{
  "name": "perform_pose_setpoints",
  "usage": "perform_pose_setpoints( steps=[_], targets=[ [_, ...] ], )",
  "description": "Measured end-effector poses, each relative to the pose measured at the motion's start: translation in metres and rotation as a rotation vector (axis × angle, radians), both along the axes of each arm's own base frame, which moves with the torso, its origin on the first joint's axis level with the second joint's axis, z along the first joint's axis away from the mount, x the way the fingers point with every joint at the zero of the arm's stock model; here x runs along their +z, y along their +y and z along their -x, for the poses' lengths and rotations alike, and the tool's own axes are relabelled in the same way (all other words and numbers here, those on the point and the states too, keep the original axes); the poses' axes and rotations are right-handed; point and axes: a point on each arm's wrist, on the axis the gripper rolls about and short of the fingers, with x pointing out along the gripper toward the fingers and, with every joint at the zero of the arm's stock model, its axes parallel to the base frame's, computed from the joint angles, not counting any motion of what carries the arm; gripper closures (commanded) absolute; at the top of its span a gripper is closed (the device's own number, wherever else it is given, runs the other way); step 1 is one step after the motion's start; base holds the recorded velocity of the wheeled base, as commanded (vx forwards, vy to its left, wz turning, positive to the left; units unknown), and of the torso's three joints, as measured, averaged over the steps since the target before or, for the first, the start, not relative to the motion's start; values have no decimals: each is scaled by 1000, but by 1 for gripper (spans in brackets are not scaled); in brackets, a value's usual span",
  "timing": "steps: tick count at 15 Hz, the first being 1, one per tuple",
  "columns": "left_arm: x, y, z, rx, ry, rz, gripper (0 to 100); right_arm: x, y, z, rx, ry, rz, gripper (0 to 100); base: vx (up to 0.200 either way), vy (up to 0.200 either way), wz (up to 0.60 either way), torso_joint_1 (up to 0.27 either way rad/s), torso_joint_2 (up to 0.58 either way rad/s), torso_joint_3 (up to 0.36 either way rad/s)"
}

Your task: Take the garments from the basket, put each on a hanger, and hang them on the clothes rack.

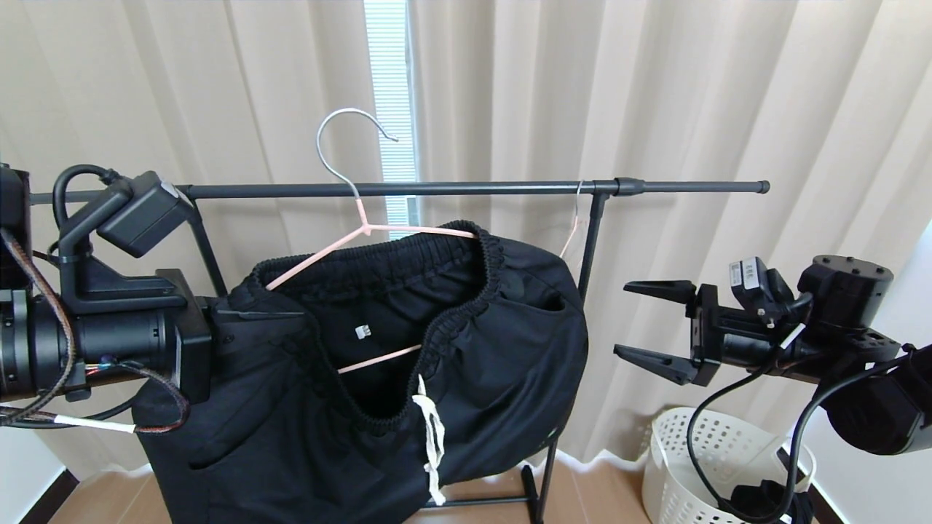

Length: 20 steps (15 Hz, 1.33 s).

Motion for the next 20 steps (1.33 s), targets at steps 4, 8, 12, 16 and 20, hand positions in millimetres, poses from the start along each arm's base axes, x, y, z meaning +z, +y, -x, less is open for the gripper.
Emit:
perform_pose_setpoints(
  steps=[4, 8, 12, 16, 20],
  targets=[
    [-8, 2, -6, 44, 21, -33, 100, 14, 17, -5, -173, 124, -91, 0, 0, 0, 0, 0, 0, 0],
    [-24, -5, -19, 74, 63, -108, 100, 19, 23, -7, -169, 115, -103, 0, 0, 0, 0, 0, 0, 0],
    [-41, -19, -34, 126, 99, -188, 100, 19, 24, -7, -167, 113, -103, 0, 0, 0, 0, 0, 0, 0],
    [-62, -23, -48, 206, 154, -277, 100, 19, 24, -8, -168, 116, -102, 0, 0, 0, 0, 0, 0, 0],
    [-79, -31, -57, 209, 195, -317, 100, 18, 24, -8, -167, 115, -101, 0, 0, 0, 0, 0, 0, 0]
  ],
)
